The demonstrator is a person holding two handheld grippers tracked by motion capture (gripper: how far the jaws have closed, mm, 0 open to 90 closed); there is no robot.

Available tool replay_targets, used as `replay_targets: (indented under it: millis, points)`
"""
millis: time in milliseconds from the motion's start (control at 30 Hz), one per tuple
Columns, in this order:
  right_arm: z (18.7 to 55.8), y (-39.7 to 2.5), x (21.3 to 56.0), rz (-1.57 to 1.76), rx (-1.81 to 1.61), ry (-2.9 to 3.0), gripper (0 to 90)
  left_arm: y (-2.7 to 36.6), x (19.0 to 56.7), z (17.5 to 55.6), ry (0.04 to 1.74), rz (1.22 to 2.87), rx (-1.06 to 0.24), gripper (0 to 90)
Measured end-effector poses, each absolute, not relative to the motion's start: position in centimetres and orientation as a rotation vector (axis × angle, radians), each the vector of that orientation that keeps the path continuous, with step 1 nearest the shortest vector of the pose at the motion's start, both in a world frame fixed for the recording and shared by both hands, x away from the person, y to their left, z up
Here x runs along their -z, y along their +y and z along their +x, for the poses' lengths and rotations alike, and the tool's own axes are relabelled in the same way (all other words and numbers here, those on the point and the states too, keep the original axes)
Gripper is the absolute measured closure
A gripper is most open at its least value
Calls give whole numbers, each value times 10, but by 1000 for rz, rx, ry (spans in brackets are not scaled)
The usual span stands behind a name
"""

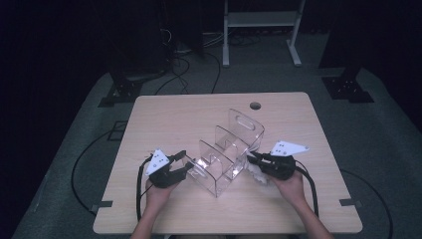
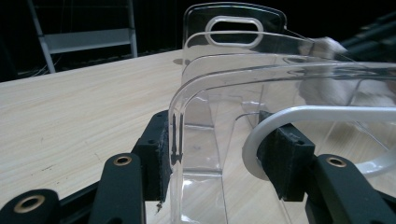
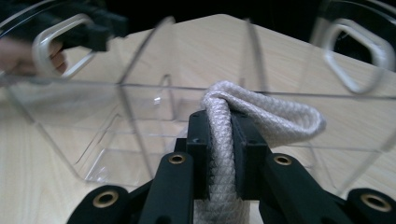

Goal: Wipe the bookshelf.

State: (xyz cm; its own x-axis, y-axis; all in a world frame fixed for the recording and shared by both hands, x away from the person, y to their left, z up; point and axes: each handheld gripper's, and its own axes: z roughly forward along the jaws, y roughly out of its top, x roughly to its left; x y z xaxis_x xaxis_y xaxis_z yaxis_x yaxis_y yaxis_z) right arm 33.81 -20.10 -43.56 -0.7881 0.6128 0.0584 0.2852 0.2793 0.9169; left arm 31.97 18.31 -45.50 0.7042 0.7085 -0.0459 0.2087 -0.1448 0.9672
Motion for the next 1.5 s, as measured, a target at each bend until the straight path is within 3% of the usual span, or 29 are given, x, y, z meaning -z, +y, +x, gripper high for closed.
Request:
replay_targets:
  millis: [100, 433, 1333, 1500]
  points:
    - [353, -213, 441, 930, -1527, 2196, 784, 183, 455, 320, 742, 1698, -512, 482]
    - [347, -198, 454, 899, -1501, 2257, 785, 184, 455, 320, 746, 1700, -522, 482]
    - [303, -152, 444, 658, -1525, 2357, 785, 185, 454, 320, 767, 1696, -518, 478]
    - [316, -163, 441, 748, -1547, 2309, 785, 185, 454, 320, 759, 1692, -499, 440]
